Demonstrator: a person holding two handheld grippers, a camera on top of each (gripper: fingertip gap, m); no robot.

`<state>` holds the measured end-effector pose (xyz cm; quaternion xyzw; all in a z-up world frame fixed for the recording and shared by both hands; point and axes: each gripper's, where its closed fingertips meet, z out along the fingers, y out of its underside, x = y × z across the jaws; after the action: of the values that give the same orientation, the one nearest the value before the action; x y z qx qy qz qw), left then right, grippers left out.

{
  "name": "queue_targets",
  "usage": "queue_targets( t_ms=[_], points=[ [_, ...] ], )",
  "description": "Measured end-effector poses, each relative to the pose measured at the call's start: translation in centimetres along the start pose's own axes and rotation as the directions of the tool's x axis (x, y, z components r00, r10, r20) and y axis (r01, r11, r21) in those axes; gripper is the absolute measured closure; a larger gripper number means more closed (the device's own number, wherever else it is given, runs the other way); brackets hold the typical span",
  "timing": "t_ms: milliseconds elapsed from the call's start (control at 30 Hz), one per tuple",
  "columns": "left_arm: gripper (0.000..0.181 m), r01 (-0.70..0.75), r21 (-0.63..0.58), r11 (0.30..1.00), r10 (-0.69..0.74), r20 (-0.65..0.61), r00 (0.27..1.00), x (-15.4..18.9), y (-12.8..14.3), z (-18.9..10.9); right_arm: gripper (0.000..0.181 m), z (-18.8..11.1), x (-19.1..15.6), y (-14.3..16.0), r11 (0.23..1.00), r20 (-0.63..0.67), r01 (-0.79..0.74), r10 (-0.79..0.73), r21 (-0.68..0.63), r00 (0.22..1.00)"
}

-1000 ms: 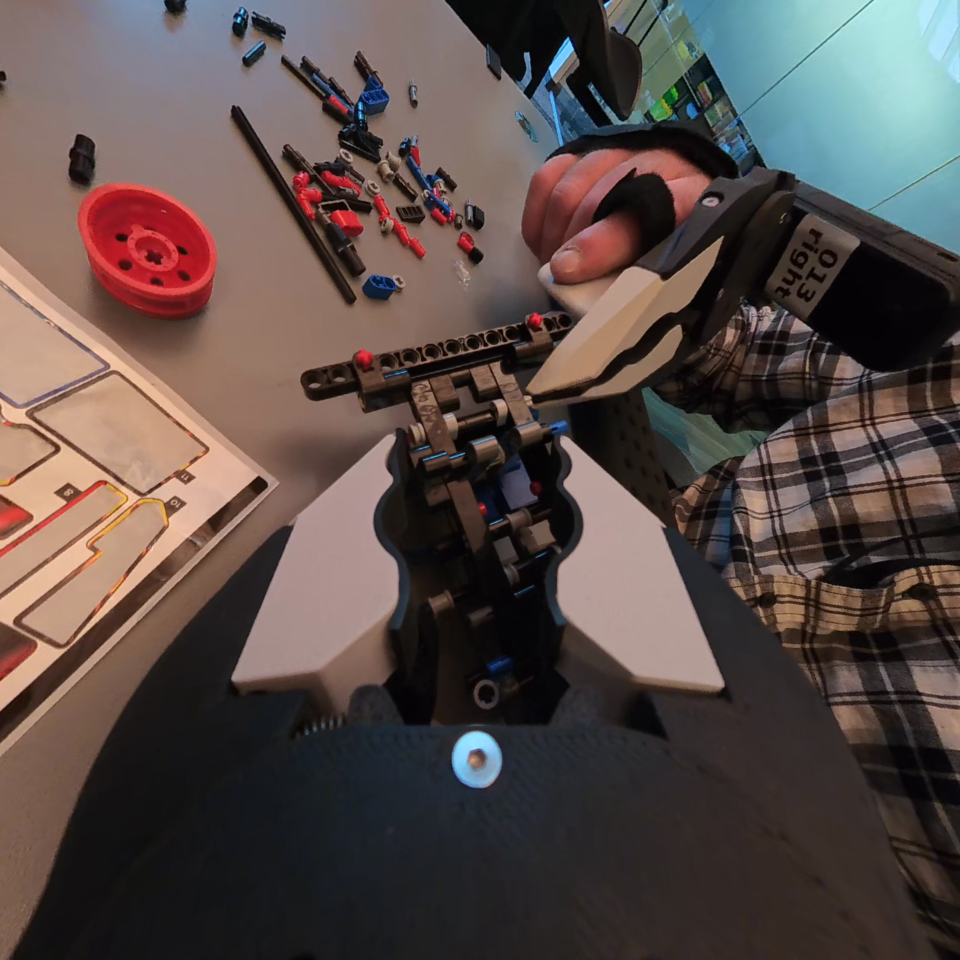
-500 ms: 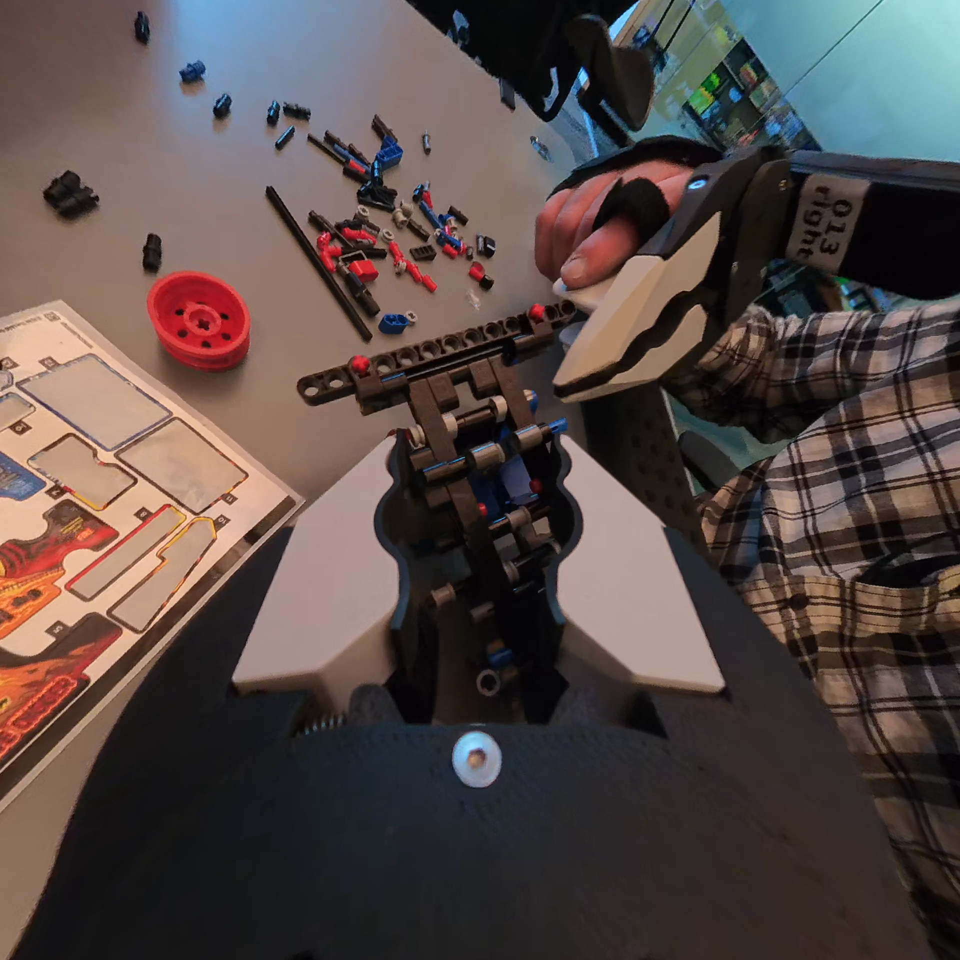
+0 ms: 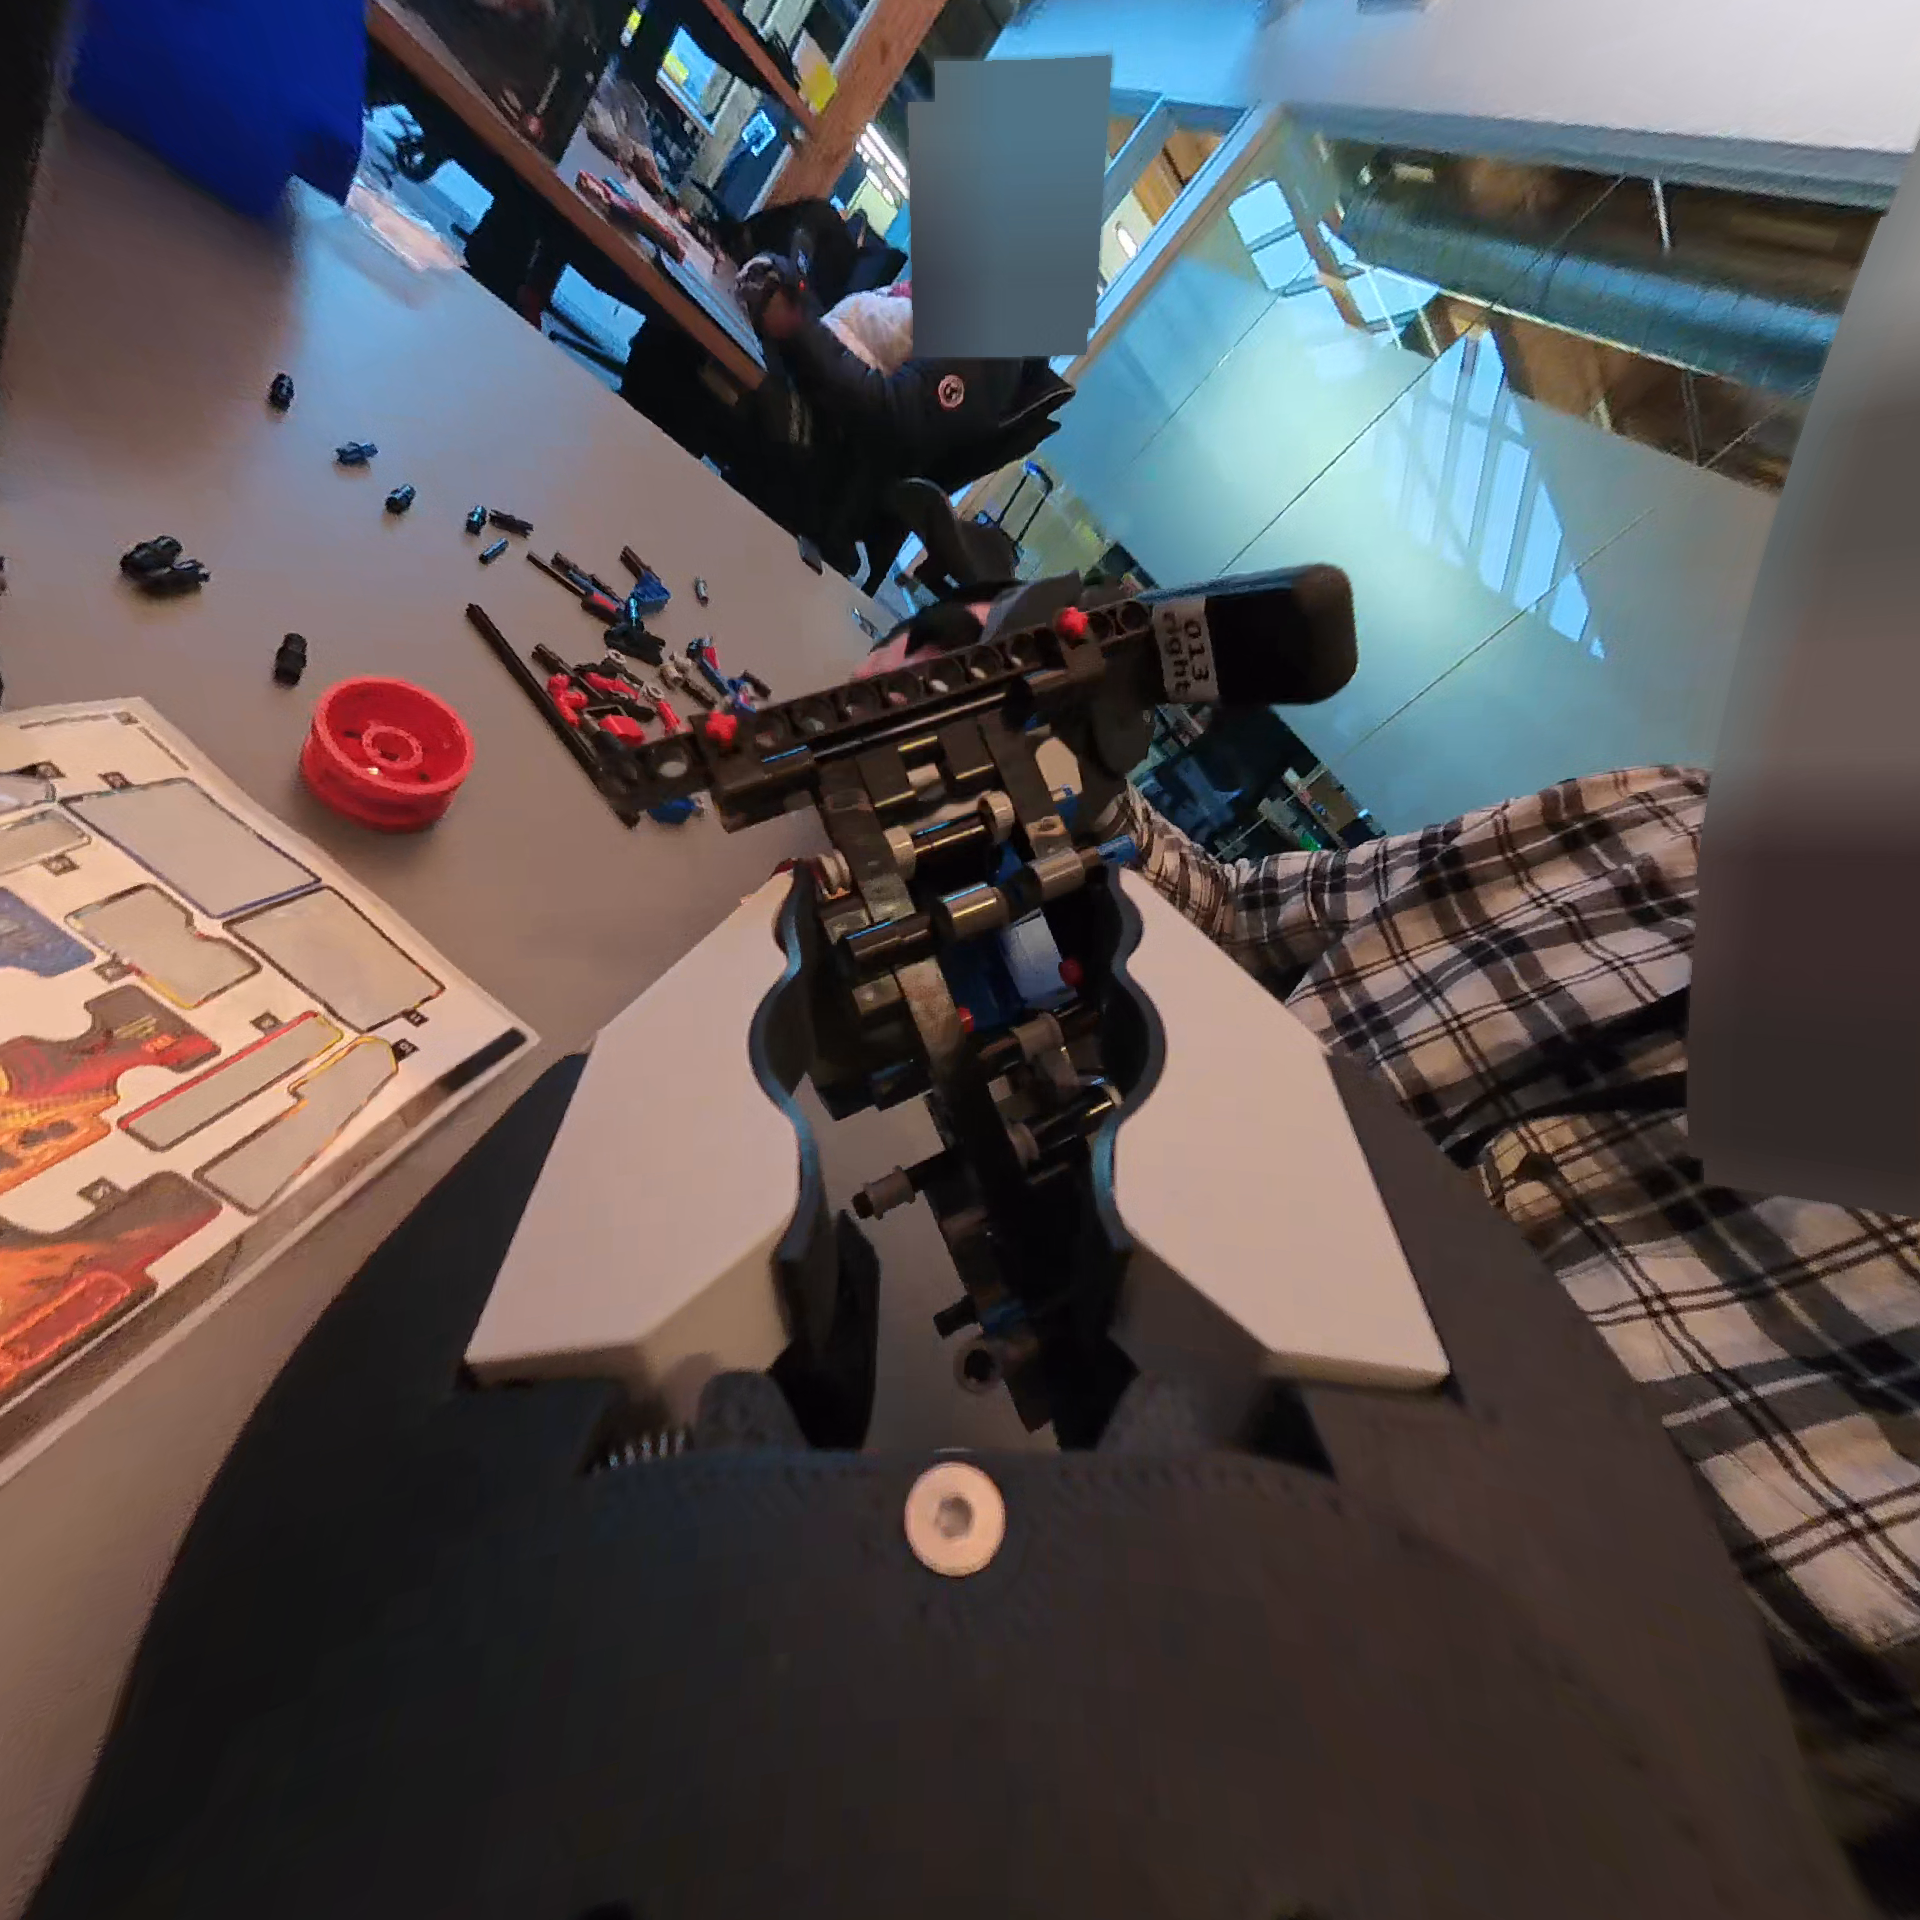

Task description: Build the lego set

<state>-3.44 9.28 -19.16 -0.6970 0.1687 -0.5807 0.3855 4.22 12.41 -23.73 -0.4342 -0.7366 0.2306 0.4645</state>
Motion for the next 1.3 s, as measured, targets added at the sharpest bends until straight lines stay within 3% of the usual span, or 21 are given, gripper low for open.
queue_targets(
  t_ms=[200,433,700,800,1067,1167,1300],
  points=[
    [0.129,-0.019,-0.011,1.000,0.021,0.131,0.991,-0.2,-0.1,-2.5,0.168,1.6,-1.1,-0.8,0.999,0.076,-0.030,0.032,-0.023,0.997],
    [0.129,0.001,-0.034,0.999,0.009,0.296,0.955,-1.7,2.0,-5.3,0.160,8.0,-1.7,-2.6,0.984,0.236,-0.133,0.157,-0.116,0.959],
    [0.129,0.012,-0.055,0.998,0.008,0.351,0.936,-2.2,2.9,-5.3,0.167,12.2,-2.5,-1.8,0.961,0.317,-0.154,0.224,-0.232,0.921],
    [0.129,0.024,-0.058,0.998,-0.001,0.363,0.932,-2.4,3.1,-5.3,0.176,12.4,-2.6,-1.9,0.957,0.337,-0.171,0.245,-0.234,0.909],
    [0.129,0.039,-0.029,0.999,-0.026,0.375,0.927,-2.6,2.9,-5.5,0.176,11.4,-1.8,-2.1,0.960,0.315,-0.195,0.253,-0.203,0.915],
    [0.129,0.054,-0.013,0.998,-0.046,0.365,0.930,-2.6,3.1,-5.2,0.177,9.1,-0.2,-3.4,0.973,0.259,-0.204,0.226,-0.112,0.939],
    [0.130,0.077,0.002,0.997,-0.073,0.350,0.934,-2.9,3.4,-4.8,0.176,5.9,0.8,-7.4,0.977,0.199,-0.172,0.144,0.126,0.969]
  ],
)
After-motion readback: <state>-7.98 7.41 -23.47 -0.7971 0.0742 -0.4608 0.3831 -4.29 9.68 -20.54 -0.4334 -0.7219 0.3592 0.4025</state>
